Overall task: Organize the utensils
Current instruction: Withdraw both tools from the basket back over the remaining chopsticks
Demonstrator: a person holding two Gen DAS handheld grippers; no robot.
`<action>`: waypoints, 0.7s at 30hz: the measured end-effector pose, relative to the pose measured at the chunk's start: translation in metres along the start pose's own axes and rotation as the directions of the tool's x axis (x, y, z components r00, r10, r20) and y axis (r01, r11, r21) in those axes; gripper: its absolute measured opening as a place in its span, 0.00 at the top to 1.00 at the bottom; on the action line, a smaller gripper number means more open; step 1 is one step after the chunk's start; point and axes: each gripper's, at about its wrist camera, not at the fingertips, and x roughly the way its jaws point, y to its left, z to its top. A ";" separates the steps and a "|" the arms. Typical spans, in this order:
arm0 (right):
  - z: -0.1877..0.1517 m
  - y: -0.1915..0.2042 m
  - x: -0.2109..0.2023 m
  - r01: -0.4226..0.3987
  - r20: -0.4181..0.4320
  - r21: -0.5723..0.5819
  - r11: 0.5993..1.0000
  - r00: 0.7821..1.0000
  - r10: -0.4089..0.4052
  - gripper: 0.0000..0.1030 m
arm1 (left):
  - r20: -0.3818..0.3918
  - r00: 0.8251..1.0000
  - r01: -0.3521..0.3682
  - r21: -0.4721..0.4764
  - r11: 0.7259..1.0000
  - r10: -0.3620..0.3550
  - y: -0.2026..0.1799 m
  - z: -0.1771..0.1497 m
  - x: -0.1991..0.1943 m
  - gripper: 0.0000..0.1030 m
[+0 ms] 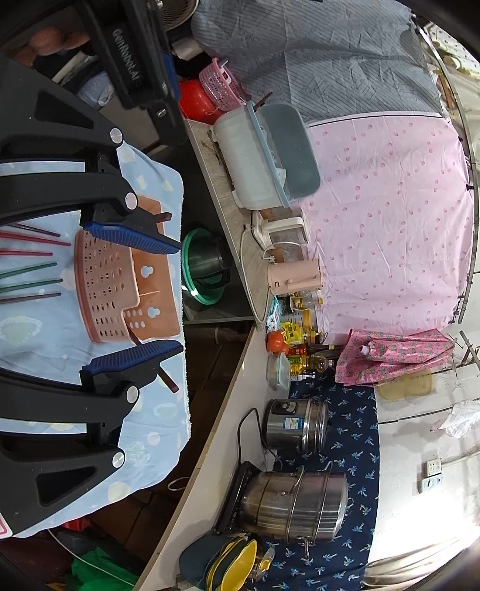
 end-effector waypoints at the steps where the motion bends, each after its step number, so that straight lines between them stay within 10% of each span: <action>1: -0.001 0.000 -0.002 -0.003 0.001 0.003 1.000 1.000 0.003 0.52 | -0.008 1.000 -0.004 -0.007 1.000 0.004 -0.003 -0.003 0.000 0.46; 21: -0.028 -0.021 -0.020 0.046 -0.033 0.090 0.995 0.999 -0.044 0.46 | -0.166 0.986 -0.042 -0.253 0.967 -0.001 -0.008 -0.054 0.026 0.46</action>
